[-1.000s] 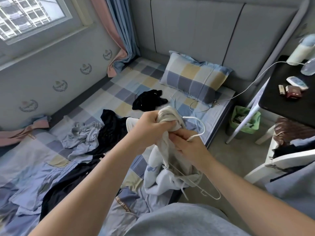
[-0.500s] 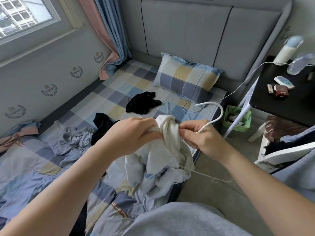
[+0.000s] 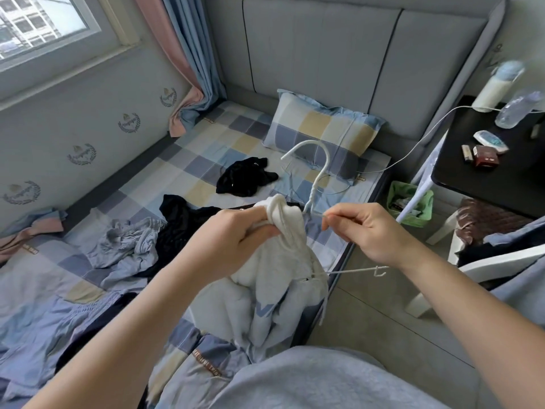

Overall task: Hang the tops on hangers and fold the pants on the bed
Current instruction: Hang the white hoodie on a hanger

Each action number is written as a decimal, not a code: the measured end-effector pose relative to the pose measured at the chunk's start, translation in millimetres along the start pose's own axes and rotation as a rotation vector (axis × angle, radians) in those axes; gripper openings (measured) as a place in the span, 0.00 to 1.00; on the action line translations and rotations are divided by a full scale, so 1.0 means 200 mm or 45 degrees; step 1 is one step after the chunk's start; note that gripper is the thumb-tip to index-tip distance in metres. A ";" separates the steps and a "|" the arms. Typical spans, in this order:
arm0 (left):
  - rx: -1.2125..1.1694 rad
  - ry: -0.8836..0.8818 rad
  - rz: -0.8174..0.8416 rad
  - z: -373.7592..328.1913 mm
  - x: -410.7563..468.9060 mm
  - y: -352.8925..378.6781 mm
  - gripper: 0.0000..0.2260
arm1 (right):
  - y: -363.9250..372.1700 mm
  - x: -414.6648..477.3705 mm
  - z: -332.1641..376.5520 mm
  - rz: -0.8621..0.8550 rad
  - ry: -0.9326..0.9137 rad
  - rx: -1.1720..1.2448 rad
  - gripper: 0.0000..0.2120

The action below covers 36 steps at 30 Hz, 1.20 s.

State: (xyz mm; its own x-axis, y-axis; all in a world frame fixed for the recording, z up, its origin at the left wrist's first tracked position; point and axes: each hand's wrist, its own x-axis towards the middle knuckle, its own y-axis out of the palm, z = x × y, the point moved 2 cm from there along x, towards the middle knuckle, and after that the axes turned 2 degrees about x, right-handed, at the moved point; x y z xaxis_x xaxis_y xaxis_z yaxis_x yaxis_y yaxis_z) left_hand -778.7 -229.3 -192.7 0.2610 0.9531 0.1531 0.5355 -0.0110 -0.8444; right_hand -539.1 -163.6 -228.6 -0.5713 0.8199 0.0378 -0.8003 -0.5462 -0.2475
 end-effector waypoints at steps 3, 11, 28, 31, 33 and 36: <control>0.013 0.021 -0.077 -0.04 0.03 0.03 0.08 | 0.06 0.02 0.06 0.048 -0.036 -0.033 0.09; -0.043 -0.041 -0.120 0.00 0.06 0.09 0.08 | 0.02 0.04 0.03 -0.105 -0.142 -0.340 0.08; -0.468 -0.421 -0.609 -0.02 0.05 -0.03 0.19 | 0.24 0.02 -0.21 0.050 0.065 -0.362 0.10; -0.404 -0.438 -0.556 0.04 0.02 -0.04 0.17 | 0.21 -0.01 -0.24 0.282 0.198 -0.267 0.20; -0.357 -0.429 -0.507 0.05 0.01 -0.04 0.15 | 0.21 -0.02 -0.26 0.507 0.346 -0.351 0.20; -0.347 -0.414 -0.477 0.04 0.00 -0.05 0.20 | 0.23 -0.05 -0.31 0.734 0.623 -0.553 0.27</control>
State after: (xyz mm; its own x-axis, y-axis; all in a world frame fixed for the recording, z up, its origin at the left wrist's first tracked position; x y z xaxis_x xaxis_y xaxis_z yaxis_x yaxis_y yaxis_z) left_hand -791.2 -227.2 -189.0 -0.2245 0.9506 0.2146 0.7432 0.3094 -0.5933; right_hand -558.2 -186.7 -299.4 -0.6433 0.4720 -0.6028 -0.2131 -0.8666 -0.4511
